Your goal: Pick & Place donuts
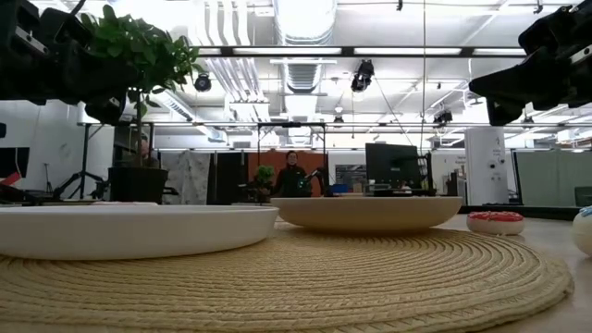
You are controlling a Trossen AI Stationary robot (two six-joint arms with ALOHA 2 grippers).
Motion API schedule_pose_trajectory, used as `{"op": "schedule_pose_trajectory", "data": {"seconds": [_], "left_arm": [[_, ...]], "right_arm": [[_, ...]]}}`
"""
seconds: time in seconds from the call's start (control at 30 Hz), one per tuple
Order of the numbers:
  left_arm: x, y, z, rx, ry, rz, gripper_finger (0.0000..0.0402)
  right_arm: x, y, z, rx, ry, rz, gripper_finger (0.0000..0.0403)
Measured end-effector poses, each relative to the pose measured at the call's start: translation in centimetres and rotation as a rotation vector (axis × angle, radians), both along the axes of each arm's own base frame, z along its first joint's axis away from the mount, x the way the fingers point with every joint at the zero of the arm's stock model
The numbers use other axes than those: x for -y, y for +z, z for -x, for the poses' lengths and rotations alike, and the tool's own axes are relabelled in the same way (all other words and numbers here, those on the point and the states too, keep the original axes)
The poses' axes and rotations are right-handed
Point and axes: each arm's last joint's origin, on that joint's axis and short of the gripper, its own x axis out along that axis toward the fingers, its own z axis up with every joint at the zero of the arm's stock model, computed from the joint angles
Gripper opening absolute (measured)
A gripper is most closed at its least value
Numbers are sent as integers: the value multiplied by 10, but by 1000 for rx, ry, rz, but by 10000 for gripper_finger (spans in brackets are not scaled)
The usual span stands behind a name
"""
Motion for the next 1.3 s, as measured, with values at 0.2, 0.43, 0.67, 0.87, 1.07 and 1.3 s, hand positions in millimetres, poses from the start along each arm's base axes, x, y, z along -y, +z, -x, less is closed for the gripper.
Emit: {"op": "schedule_pose_trajectory", "data": {"seconds": [0.2, 0.43, 0.67, 0.87, 1.07, 1.3], "left_arm": [[0, 0, 0, 0, 0, 0, 0], [0, 0, 0, 0, 0, 0, 0], [0, 0, 0, 0, 0, 0, 0], [0, 0, 0, 0, 0, 0, 0], [0, 0, 0, 0, 0, 0, 0], [0, 0, 0, -1, 0, 0, 0]], "right_arm": [[0, 0, 0, 0, 0, 0, 9], [0, 0, 0, 2, 0, 0, 9], [0, 5, 0, 46, -1, -2, 9], [0, 8, 0, 85, -1, -106, 9], [0, 9, 0, 89, 1, -216, 9], [0, 23, 2, 235, 20, -252, 9]]}}
